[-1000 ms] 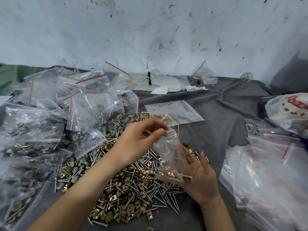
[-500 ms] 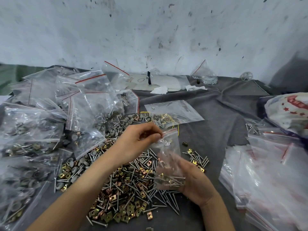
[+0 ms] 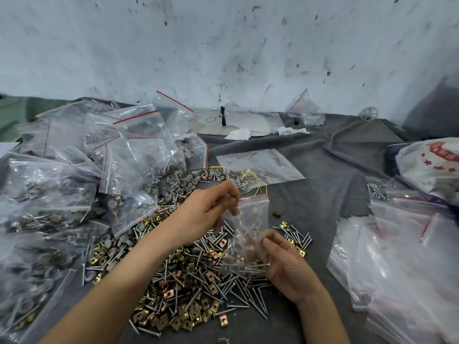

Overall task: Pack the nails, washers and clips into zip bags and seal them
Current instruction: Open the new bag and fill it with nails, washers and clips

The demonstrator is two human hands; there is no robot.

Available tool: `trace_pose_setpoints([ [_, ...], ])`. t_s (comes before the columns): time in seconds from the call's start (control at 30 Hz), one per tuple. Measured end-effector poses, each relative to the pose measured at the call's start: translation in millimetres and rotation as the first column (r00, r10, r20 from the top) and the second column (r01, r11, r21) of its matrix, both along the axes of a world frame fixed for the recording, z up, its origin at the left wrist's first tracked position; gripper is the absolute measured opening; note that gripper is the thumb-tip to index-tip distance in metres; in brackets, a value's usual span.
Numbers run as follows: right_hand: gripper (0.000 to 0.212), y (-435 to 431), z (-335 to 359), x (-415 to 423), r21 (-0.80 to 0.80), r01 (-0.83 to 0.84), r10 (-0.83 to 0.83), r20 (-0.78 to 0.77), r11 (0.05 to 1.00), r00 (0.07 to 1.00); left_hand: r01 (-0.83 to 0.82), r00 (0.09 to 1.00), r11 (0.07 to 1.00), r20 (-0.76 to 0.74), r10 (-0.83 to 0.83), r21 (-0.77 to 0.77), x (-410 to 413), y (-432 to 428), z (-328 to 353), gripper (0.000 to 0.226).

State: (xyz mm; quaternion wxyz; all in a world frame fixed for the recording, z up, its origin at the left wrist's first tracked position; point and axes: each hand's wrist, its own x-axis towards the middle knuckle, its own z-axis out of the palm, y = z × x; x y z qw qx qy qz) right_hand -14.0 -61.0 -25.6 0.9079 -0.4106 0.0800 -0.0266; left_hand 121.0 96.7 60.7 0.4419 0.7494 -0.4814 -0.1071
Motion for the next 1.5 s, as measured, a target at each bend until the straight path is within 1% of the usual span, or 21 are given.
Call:
trace_pose_setpoints([
  [0.07, 0.012, -1.7, -2.3, 0.7, 0.012, 0.079, -0.079, -0.008, 0.997, 0.997, -0.003, 1.000, 0.999, -0.029, 0.002, -0.040, -0.6, 0.4, -1.1, 0.020],
  [0.13, 0.012, -3.0, -1.5, 1.2, -0.027, 0.138, -0.138, -0.001, 0.990, 0.990, -0.006, 1.000, 0.997, 0.009, 0.006, -0.074, -1.3, 0.9, -0.3, 0.020],
  [0.23, 0.007, -4.2, -0.3, 2.5, -0.033, 0.219, -0.218, 0.035, 0.975, 0.975, -0.008, 0.996, 0.999, 0.092, 0.011, -0.035, -1.6, 1.6, 1.4, 0.001],
  [0.3, 0.011, -4.8, -1.8, 4.0, -0.064, 0.274, -0.271, 0.047, 0.960, 0.961, -0.031, 0.985, 1.000, 0.170, 0.031, 0.000, 0.3, 3.6, 1.5, 0.007],
  [0.4, 0.020, -4.9, -4.6, 6.8, -0.077, 0.366, -0.360, 0.081, 0.927, 0.929, -0.052, 0.962, 0.998, 0.266, 0.057, -0.025, 2.7, 7.3, 3.6, 0.004],
  [0.47, 0.022, -5.3, -5.6, 7.4, -0.141, 0.471, -0.460, 0.100, 0.871, 0.882, -0.063, 0.921, 0.997, 0.383, 0.073, -0.037, 5.9, 10.5, 5.6, 0.003],
  [0.5, 0.018, -5.4, -4.9, 7.4, -0.234, 0.529, -0.516, 0.117, 0.816, 0.848, -0.081, 0.888, 0.996, 0.452, 0.083, -0.024, 10.3, 12.3, 6.9, 0.003],
  [0.57, 0.007, -4.8, -3.3, 6.9, -0.542, 0.571, -0.586, 0.169, 0.616, 0.792, -0.146, 0.817, 0.989, 0.565, 0.116, 0.008, 23.8, 17.3, 12.5, 0.008],
  [0.6, 0.013, -4.5, -4.2, 7.4, -0.687, 0.535, -0.582, 0.198, 0.492, 0.789, -0.181, 0.787, 0.983, 0.602, 0.133, 0.019, 32.3, 20.1, 17.1, 0.010],
  [0.67, 0.019, -0.4, -4.2, 7.9, -0.855, 0.409, -0.517, 0.206, 0.317, 0.831, -0.226, 0.747, 0.974, 0.647, 0.154, 0.030, 47.6, 27.3, 26.4, 0.009],
  [0.77, 0.010, 6.9, -6.0, 10.9, -0.965, 0.262, -0.401, 0.234, 0.015, 0.886, -0.293, 0.724, 0.955, 0.662, 0.194, 0.041, 56.2, 37.1, 26.6, 0.009],
  [0.83, 0.011, 11.5, -6.1, 13.6, -0.983, 0.097, -0.320, 0.144, -0.158, 0.937, -0.365, 0.718, 0.927, 0.658, 0.226, 0.081, 52.3, 43.4, 14.9, 0.008],
  [0.9, 0.017, 15.6, -5.3, 15.5, -0.962, -0.071, -0.298, 0.011, -0.264, 0.955, -0.379, 0.745, 0.919, 0.625, 0.234, 0.106, 46.3, 50.6, 0.5, 0.008],
  [1.07, 0.021, 22.7, 3.8, 20.2, -0.918, -0.215, -0.332, -0.099, -0.333, 0.938, -0.353, 0.768, 0.932, 0.595, 0.238, 0.082, 31.2, 60.4, -16.6, 0.005],
  [1.2, 0.019, 28.7, 11.8, 34.1, -0.870, -0.279, -0.351, -0.133, -0.406, 0.927, -0.366, 0.767, 0.930, 0.580, 0.274, 0.045, 16.7, 62.5, -17.7, 0.005],
  [1.27, 0.019, 31.1, 20.8, 37.7, -0.870, -0.257, -0.356, -0.102, -0.421, 0.929, -0.336, 0.762, 0.941, 0.600, 0.242, 0.047, 11.9, 63.6, -15.5, 0.007],
  [1.33, 0.016, 32.7, 36.3, 36.6, -0.900, -0.141, -0.361, 0.019, -0.413, 0.932, -0.302, 0.750, 0.952, 0.630, 0.201, 0.057, 8.2, 64.3, -13.4, 0.011],
  [1.37, 0.014, 34.2, 45.6, 35.0, -0.928, -0.005, -0.343, 0.132, -0.372, 0.930, -0.290, 0.746, 0.955, 0.640, 0.185, 0.062, 5.6, 64.0, -12.5, 0.013],
  [1.43, 0.007, 41.5, 67.7, 32.5, -0.936, 0.303, -0.286, 0.345, -0.179, 0.894, -0.269, 0.741, 0.961, 0.652, 0.161, 0.068, 0.0, 61.7, -11.8, 0.015],
  [1.47, 0.007, 46.5, 78.5, 31.1, -0.906, 0.408, -0.245, 0.424, -0.116, 0.872, -0.260, 0.738, 0.963, 0.658, 0.150, 0.072, -3.4, 59.4, -11.2, 0.017],
  [1.5, 0.008, 52.5, 88.3, 30.1, -0.878, 0.468, -0.202, 0.478, -0.098, 0.855, -0.248, 0.735, 0.966, 0.664, 0.137, 0.076, -6.7, 56.8, -10.1, 0.018],
])
